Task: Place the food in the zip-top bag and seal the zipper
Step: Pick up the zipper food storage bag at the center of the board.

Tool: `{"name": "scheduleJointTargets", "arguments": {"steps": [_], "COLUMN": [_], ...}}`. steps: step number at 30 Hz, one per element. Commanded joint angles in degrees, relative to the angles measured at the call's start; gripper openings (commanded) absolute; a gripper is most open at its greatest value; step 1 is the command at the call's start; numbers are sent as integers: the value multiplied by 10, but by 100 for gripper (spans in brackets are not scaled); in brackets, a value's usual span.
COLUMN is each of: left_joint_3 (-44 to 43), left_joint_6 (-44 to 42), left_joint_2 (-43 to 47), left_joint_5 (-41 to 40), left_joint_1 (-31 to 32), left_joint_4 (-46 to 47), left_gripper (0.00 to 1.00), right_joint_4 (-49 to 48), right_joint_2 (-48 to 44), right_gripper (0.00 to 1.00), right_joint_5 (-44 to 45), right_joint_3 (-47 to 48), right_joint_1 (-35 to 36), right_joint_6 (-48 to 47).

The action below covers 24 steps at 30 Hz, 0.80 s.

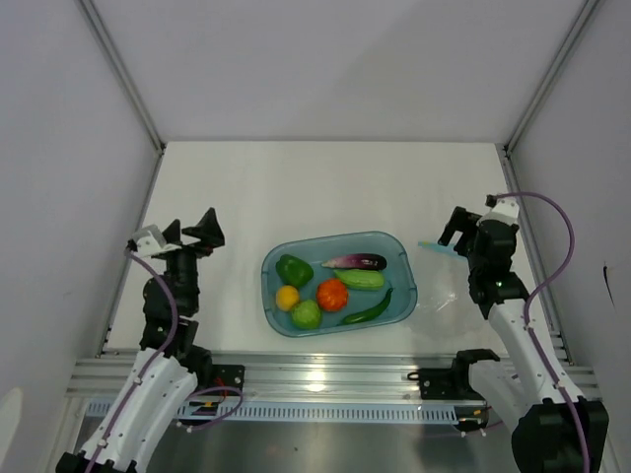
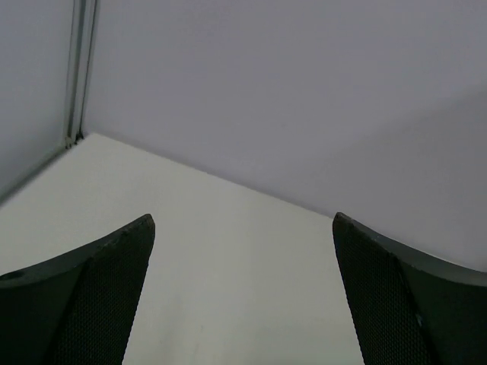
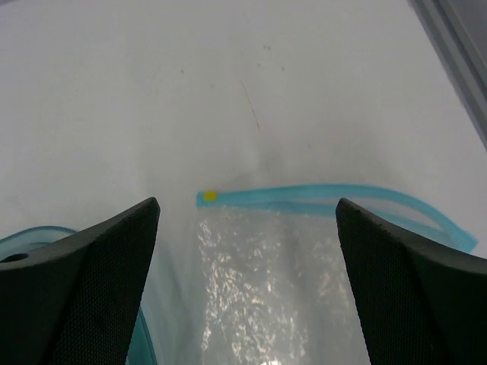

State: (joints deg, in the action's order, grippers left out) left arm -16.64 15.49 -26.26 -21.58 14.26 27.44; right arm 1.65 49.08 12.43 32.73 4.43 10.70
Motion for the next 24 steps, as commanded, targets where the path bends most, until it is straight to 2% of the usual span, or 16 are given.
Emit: {"name": "scheduleJointTargets", "arguments": {"steps": [1, 3, 4, 5, 6, 7, 11, 13, 15, 19, 24], "left_joint_3": [-34, -63, -72, -76, -87, -100, -137, -153, -153, -195, -244], "left_joint_6": [171, 266, 277, 280, 282, 287, 373, 354, 286, 265, 202], "left_joint_2": [38, 55, 68, 74, 78, 83, 89, 88, 75, 34, -40], "left_joint_5": [-40, -69, -72, -68, -61, -53, -17, 10, 89, 144, 210], "left_joint_1": [2, 2, 2, 2, 2, 2, 1, 1, 1, -1, -2], "left_joint_4": [-205, -319, -337, -346, -370, -385, -486, -487, -433, -440, -452], "left_gripper": [99, 99, 99, 99, 100, 100, 100, 100, 99, 99, 99], "right_joint_4": [149, 217, 267, 273, 265, 260, 283, 319, 344, 374, 375], "right_joint_2": [5, -10, -16, -27, -31, -34, 2, 60, 129, 237, 307], "right_gripper": [99, 99, 99, 99, 99, 99, 99, 100, 100, 99, 99], "right_joint_5": [48, 81, 97, 94, 8, -23, -57, -81, -94, -89, -117], "right_joint_3": [48, 72, 80, 87, 92, 95, 134, 178, 221, 282, 338], "right_joint_1": [0, -11, -17, -27, -39, -82, -132, -150, -165, -189, -197], "right_joint_6": [56, 132, 165, 161, 128, 113, 136, 137, 103, 96, 76]}}
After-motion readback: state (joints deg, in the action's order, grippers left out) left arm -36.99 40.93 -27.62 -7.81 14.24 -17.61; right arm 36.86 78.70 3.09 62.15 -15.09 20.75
